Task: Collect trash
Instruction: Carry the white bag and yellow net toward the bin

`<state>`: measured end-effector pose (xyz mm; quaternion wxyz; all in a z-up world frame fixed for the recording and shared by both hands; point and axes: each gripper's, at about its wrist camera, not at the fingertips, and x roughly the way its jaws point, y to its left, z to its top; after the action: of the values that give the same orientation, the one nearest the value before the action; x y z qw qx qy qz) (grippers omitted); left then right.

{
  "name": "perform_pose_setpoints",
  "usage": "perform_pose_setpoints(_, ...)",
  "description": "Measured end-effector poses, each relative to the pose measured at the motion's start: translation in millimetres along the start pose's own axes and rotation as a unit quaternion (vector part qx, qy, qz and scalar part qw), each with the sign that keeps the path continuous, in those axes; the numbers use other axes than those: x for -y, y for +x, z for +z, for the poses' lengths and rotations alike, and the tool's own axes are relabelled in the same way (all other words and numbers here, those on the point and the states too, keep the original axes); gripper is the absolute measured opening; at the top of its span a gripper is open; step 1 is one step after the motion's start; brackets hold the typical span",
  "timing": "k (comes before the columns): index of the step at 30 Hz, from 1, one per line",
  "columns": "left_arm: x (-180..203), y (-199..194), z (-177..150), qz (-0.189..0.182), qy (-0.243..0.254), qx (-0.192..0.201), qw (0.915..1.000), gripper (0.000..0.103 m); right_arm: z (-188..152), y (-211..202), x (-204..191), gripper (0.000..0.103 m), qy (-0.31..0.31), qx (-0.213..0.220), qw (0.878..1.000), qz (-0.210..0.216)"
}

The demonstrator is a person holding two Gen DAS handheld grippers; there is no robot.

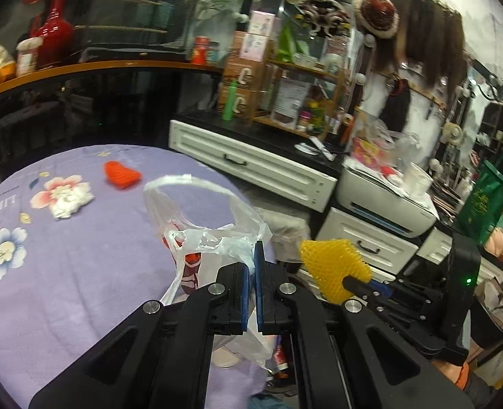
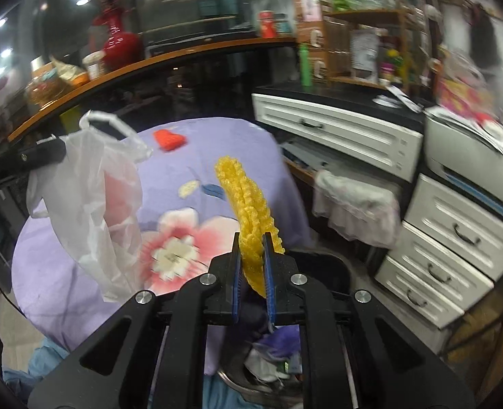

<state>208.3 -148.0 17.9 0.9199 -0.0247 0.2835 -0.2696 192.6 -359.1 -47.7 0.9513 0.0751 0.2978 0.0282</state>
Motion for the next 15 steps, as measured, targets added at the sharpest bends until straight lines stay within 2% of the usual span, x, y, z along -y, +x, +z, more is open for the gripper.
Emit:
perform_pose_setpoints(7,56,36,-2,-0.054,0.025,-0.032,0.9977,0.004,-20,-26,54,0.012,0.035,0.004,0.998,-0.044)
perform_pose_setpoints(10,77,58,-9,-0.067,0.035,-0.054,0.9957,0.004,-28,-35,75,0.012,0.048,0.004,0.997,-0.059)
perform_pose_setpoints(15,97,89,-32,-0.065,0.05,-0.091,0.9924,0.004,-42,-44,105,0.012,0.073,0.0,0.994,-0.079)
